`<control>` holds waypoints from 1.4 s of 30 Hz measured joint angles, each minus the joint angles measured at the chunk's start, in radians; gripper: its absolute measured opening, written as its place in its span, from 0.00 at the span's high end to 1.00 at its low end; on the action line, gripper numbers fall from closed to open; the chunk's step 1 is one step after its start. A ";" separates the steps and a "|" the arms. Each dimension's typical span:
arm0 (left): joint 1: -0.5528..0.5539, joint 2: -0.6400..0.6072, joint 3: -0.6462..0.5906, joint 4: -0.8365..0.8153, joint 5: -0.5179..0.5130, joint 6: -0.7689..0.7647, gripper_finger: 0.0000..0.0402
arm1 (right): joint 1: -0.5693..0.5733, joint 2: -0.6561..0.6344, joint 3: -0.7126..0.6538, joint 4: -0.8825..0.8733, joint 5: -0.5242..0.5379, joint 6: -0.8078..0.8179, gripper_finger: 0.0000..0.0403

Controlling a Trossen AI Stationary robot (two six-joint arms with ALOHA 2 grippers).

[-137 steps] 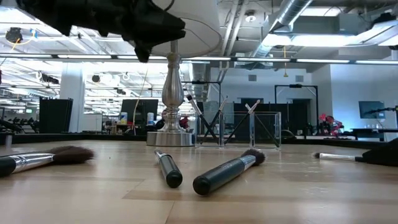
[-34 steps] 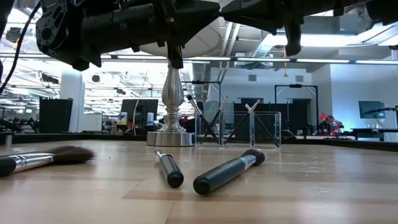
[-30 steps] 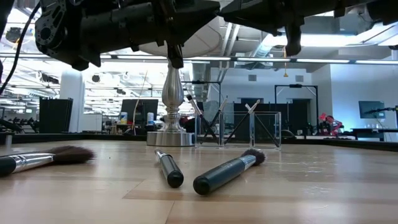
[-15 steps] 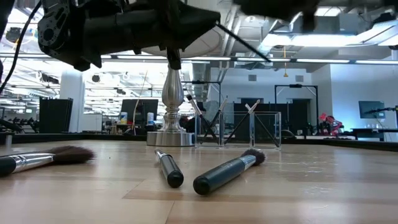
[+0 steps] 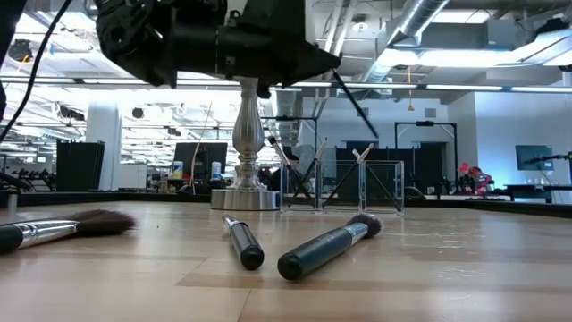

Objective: Put items in baskets/containers
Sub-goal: Put the black eyeshadow brush into the transparent organizer

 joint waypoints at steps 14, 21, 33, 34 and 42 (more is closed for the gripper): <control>-0.015 0.000 0.003 -0.096 -0.221 0.131 0.95 | -0.020 0.000 0.000 -0.096 -0.005 0.064 0.68; 0.021 0.000 0.003 -0.154 -0.220 0.129 0.95 | -0.031 0.000 0.000 -0.111 -0.006 0.112 0.68; 0.026 0.000 0.003 -0.217 -0.209 0.122 0.90 | -0.081 0.000 0.000 -0.159 -0.254 0.210 0.68; 0.026 0.000 0.003 -0.217 -0.209 0.122 0.89 | -0.092 0.000 0.000 -0.177 -0.283 0.234 0.68; 0.026 0.000 0.003 -0.217 -0.161 0.121 0.81 | -0.168 0.000 0.000 -0.321 -0.388 0.436 0.68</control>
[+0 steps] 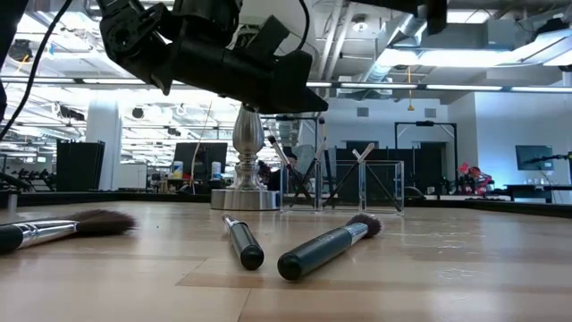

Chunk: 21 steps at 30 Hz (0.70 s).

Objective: Put items in baskets/containers
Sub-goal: Put the black eyeshadow brush into the transparent organizer, then put the powder brush into the transparent organizer

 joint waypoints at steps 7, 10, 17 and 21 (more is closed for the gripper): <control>-0.021 -0.033 -0.002 -0.010 0.000 0.001 0.75 | -0.020 0.000 0.000 -0.023 -0.163 0.029 0.68; -0.062 -0.122 -0.015 -0.052 0.002 0.001 0.75 | -0.020 0.000 0.000 -0.053 -0.214 0.029 0.67; -0.185 -0.391 -0.102 -0.270 0.004 -0.050 0.75 | -0.024 0.000 0.000 -0.255 -0.509 0.135 0.64; -0.233 -0.487 -0.191 -0.290 0.003 -0.097 0.75 | -0.049 0.050 -0.001 -0.279 -0.609 0.126 0.59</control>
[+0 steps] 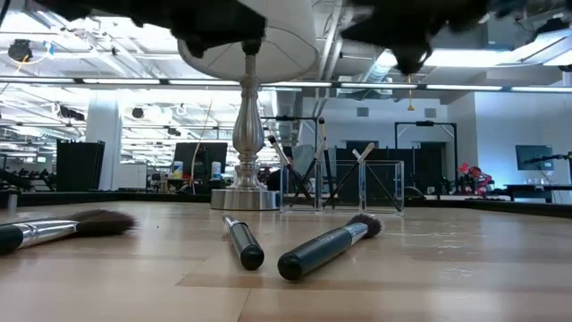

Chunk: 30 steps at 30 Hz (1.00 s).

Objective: Put items in baskets/containers
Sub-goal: Put the powder brush into the transparent organizer

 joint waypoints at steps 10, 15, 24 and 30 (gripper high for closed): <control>-0.009 -0.116 -0.150 0.005 -0.006 -0.167 0.75 | -0.109 0.232 0.000 0.077 -0.331 -0.211 0.51; -0.008 -0.115 -0.163 0.005 -0.013 -0.191 0.75 | -0.175 0.301 0.002 0.096 -0.529 -0.207 0.54; 0.011 -0.113 -0.163 0.013 -0.041 -0.190 0.75 | -0.235 0.409 0.003 0.132 -0.664 -0.268 0.59; 0.035 -0.113 -0.163 0.013 -0.041 -0.190 0.75 | -0.237 0.450 0.006 0.169 -0.659 -0.350 0.64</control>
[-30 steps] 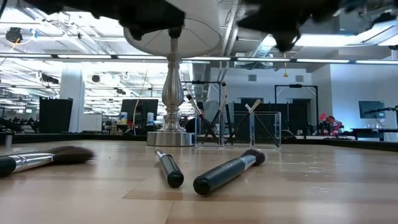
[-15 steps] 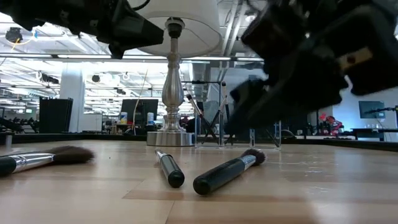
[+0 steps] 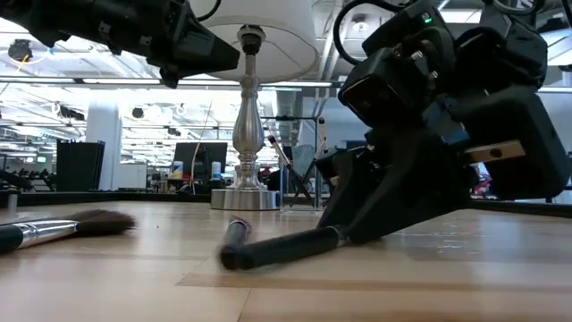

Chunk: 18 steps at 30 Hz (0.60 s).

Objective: Put items in baskets/containers
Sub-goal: Put the powder brush into the transparent organizer

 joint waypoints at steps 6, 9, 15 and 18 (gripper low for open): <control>0.020 0.000 0.000 0.000 0.000 -0.010 0.75 | -0.001 0.001 0.000 -0.015 0.009 -0.020 0.84; 0.021 0.000 0.000 0.000 0.014 -0.048 0.75 | -0.002 0.000 -0.001 -0.017 0.008 0.001 0.91; 0.021 0.000 0.001 0.001 0.158 -0.130 0.75 | -0.013 -0.059 -0.008 -0.051 0.008 0.085 0.90; 0.021 0.001 0.001 0.003 0.246 -0.170 0.75 | -0.013 -0.111 -0.010 -0.084 0.016 0.086 0.87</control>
